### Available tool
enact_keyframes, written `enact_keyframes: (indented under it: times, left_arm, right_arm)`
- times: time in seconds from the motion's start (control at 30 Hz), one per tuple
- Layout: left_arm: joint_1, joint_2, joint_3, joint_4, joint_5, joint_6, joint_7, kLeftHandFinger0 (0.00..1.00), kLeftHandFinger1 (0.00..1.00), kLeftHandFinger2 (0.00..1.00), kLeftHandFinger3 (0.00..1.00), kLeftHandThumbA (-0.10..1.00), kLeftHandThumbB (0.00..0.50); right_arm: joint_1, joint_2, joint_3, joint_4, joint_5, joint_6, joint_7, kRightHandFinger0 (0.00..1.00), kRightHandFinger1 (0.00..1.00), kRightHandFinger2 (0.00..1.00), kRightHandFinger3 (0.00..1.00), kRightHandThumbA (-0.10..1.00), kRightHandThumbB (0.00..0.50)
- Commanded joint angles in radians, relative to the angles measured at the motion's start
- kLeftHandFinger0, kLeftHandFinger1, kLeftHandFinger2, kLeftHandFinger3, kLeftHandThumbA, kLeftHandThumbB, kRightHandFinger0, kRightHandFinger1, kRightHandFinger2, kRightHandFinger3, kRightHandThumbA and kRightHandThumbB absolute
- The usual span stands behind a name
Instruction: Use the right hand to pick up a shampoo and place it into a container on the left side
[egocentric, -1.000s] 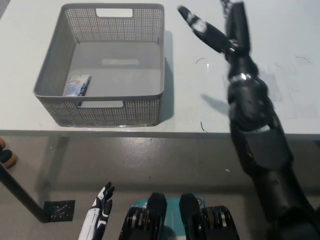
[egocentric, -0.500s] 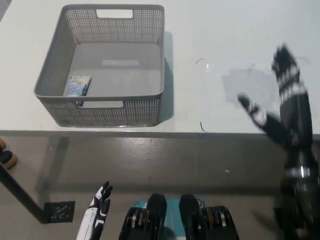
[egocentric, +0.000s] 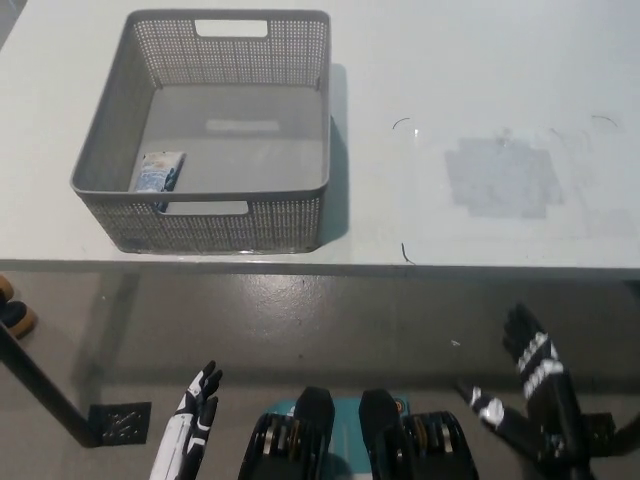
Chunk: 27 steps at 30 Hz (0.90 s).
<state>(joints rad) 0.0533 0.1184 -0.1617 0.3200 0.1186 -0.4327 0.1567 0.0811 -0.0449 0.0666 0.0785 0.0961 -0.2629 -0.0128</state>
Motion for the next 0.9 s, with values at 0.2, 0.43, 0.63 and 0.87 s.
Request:
enact_keyframes:
  times: [0.2, 0.43, 0.63, 0.87]
  left_arm:
    - [-0.017, 0.014, 0.0, -0.01, 0.002, -0.037, 0.008, 1.0, 1.0, 1.0, 1.0, 1.0, 0.258]
    - [-0.033, 0.008, 0.015, -0.01, -0.012, -0.037, 0.007, 1.0, 1.0, 1.0, 1.0, 1.0, 0.268]
    - [-0.035, 0.001, 0.017, -0.007, -0.005, -0.037, 0.014, 1.0, 1.0, 1.0, 1.0, 1.0, 0.278]
    - [0.005, 0.001, 0.016, -0.011, -0.001, -0.037, 0.02, 1.0, 1.0, 1.0, 1.0, 1.0, 0.275]
  right_arm:
    - [0.009, -0.01, -0.022, 0.088, 0.021, -0.139, 0.048, 1.0, 1.0, 1.0, 1.0, 1.0, 0.162]
    - [-0.042, -0.016, -0.019, 0.176, 0.014, -0.135, 0.059, 1.0, 1.0, 1.0, 1.0, 1.0, 0.201]
    - [-0.054, -0.013, -0.022, 0.186, 0.046, -0.126, 0.084, 1.0, 1.0, 1.0, 1.0, 0.96, 0.193]
    - [-0.025, -0.009, -0.016, 0.184, 0.039, -0.124, 0.09, 1.0, 1.0, 1.0, 1.0, 0.95, 0.185]
